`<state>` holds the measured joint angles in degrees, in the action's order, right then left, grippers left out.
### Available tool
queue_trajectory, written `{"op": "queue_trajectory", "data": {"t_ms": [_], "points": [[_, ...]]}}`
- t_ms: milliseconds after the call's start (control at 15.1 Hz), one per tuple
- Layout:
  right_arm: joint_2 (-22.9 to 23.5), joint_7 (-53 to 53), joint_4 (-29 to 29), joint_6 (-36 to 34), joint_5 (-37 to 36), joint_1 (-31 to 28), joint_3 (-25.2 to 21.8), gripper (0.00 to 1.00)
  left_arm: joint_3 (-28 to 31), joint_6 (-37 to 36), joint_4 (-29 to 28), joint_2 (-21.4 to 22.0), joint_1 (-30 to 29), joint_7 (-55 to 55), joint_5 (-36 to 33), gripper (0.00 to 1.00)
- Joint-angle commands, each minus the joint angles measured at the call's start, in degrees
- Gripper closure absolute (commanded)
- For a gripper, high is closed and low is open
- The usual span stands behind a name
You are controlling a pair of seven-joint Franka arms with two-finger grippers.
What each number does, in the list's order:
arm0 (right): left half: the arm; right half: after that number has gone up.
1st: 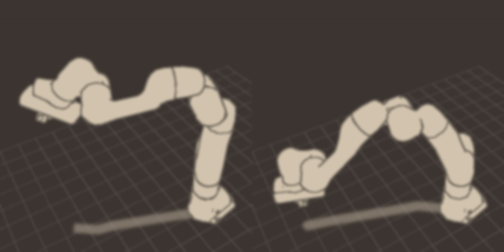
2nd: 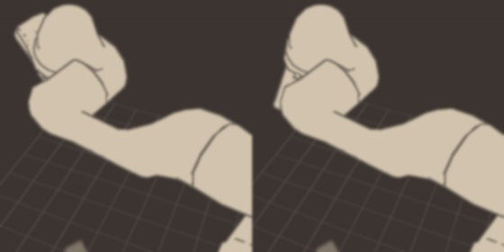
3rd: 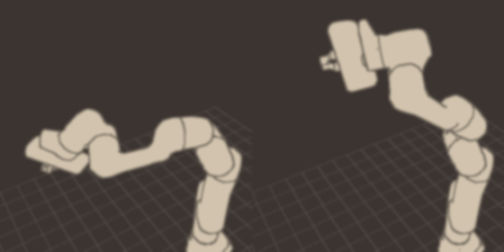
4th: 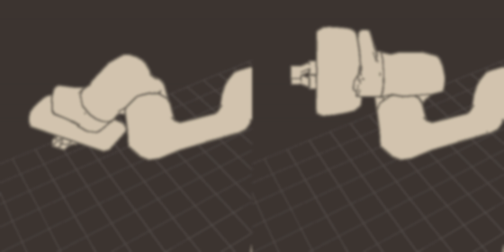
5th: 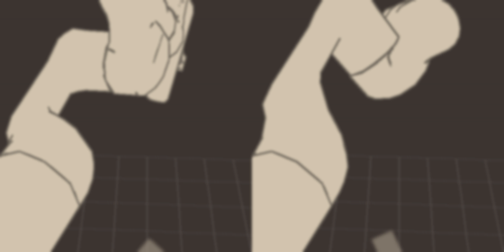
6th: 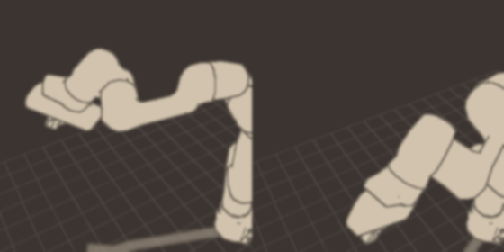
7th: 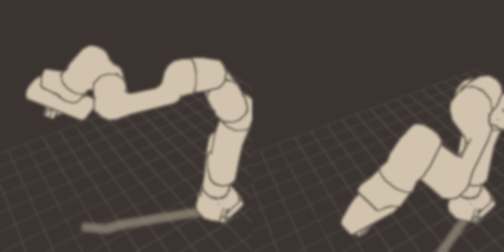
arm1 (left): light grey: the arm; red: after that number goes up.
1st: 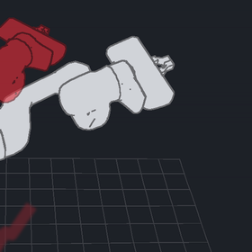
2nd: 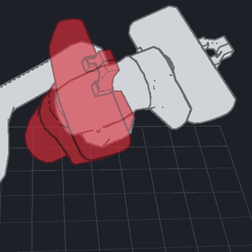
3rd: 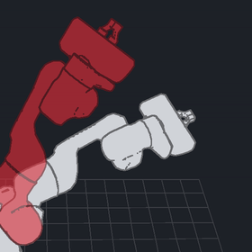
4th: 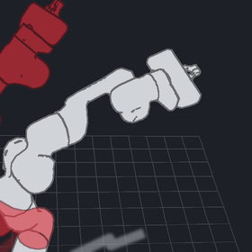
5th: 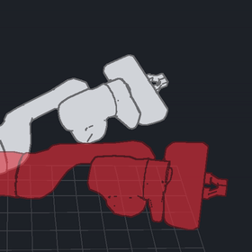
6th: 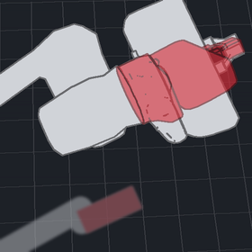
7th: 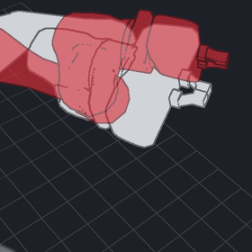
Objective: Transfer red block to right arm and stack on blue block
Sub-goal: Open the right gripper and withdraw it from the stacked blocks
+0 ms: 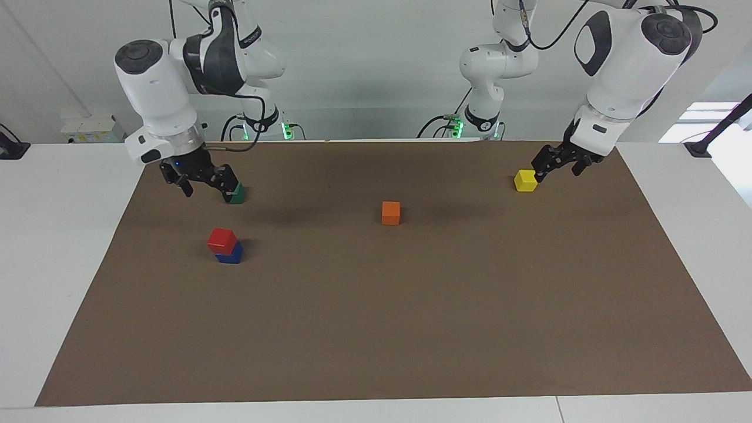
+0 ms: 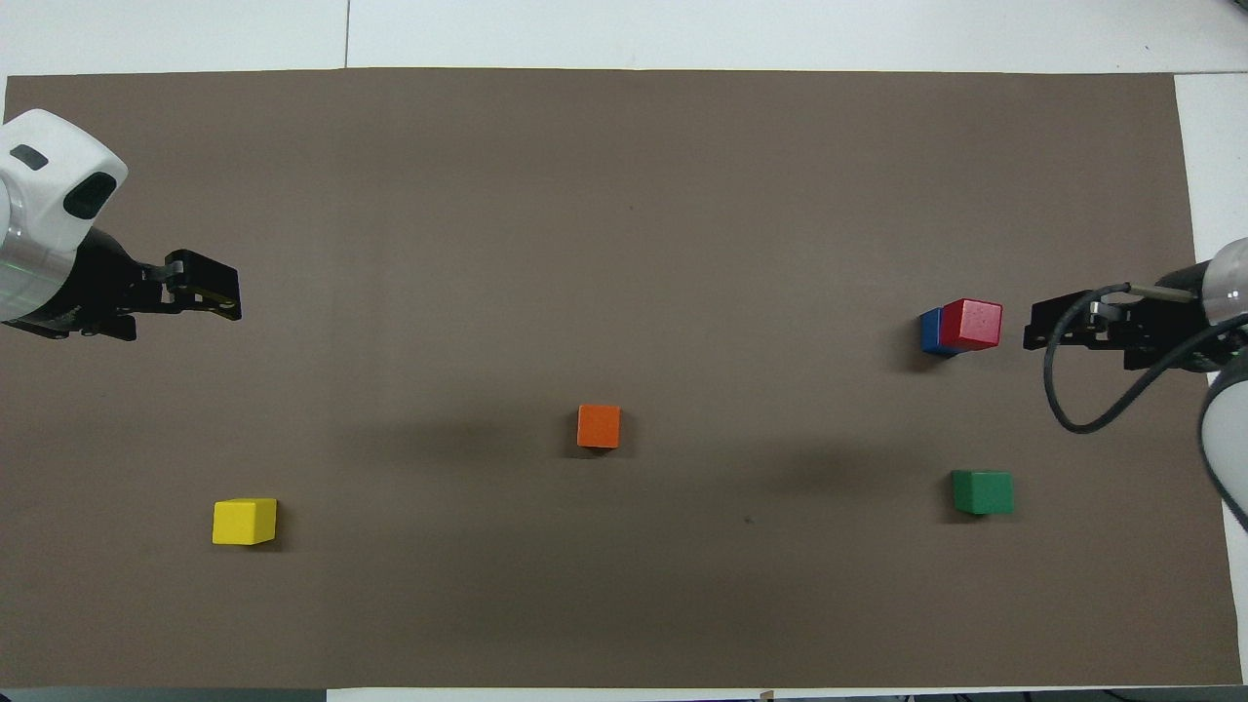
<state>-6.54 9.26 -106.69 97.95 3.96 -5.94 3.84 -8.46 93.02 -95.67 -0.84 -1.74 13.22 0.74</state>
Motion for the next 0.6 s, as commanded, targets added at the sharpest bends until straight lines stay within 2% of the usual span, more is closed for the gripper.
{"op": "queue_trajectory", "data": {"t_ms": [0,132,529], "points": [[3.3,-6.3,5.1,-3.3,1.0,-3.0,-0.1,0.00,0.5,-0.2,-0.5,0.8,0.1,-0.3,0.8,0.00],[5.4,-8.1,10.1,-6.0,0.3,-3.5,-0.1,0.00,0.5,-0.2,-0.5,0.8,0.1,-0.2,0.8,0.00],[5.0,-9.0,9.3,-5.2,-2.0,-3.3,-0.1,0.00,0.5,-0.2,-0.5,0.8,0.1,-0.2,0.8,0.00]]}}
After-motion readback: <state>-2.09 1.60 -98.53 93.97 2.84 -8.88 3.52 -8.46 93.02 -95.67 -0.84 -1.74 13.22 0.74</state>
